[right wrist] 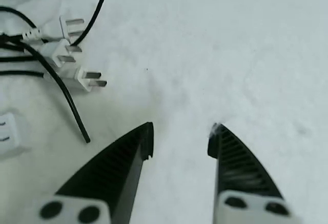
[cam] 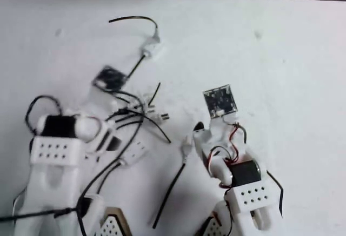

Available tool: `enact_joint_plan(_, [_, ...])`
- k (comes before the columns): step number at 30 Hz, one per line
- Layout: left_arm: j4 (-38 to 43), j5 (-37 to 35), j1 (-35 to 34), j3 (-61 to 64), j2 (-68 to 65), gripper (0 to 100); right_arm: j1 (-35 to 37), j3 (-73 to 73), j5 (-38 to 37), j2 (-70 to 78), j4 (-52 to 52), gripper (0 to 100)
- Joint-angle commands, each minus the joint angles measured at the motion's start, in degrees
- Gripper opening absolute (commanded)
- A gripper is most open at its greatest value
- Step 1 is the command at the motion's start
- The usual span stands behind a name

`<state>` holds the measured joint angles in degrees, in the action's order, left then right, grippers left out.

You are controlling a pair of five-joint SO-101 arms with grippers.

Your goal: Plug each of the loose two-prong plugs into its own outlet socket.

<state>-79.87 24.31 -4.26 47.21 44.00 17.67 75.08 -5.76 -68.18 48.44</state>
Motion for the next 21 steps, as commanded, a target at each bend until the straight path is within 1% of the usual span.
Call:
enact_joint_plan(1, [4.48,0.62,-6.90,5.19,6.99,26,0.57,-2.99,-2.29,-0.84,4.44,17.6])
enact_joint_plan(3, [6.86,0.62,-11.12,9.41,11.03,26,0.75,-5.63,-2.29,-0.84,8.66,17.6])
enact_joint_plan(5, [8.88,0.53,-14.46,14.15,15.08,26,2.77,-7.82,-1.93,-0.57,12.88,17.6])
enact_joint_plan(7, [10.99,0.35,-16.40,19.08,19.21,26,5.23,-9.14,-1.93,1.36,15.52,17.6])
enact_joint_plan(9, [12.31,0.44,-17.54,23.82,23.34,26,7.25,-9.93,-1.85,4.88,16.04,17.6])
enact_joint_plan(11, [13.19,0.44,-18.42,28.13,27.38,26,8.48,-10.99,-2.55,9.10,16.13,17.6])
enact_joint_plan(12, [13.36,0.44,-18.68,29.89,29.49,26,8.75,-11.87,-4.31,11.21,16.22,17.3])
enact_joint_plan(17, [11.52,0.44,-21.49,33.32,38.73,26,8.66,-17.05,-27.60,20.09,17.71,17.6])
enact_joint_plan(21, [11.25,0.44,-21.93,35.87,43.47,26,8.57,-18.81,-45.36,23.87,17.71,17.3])
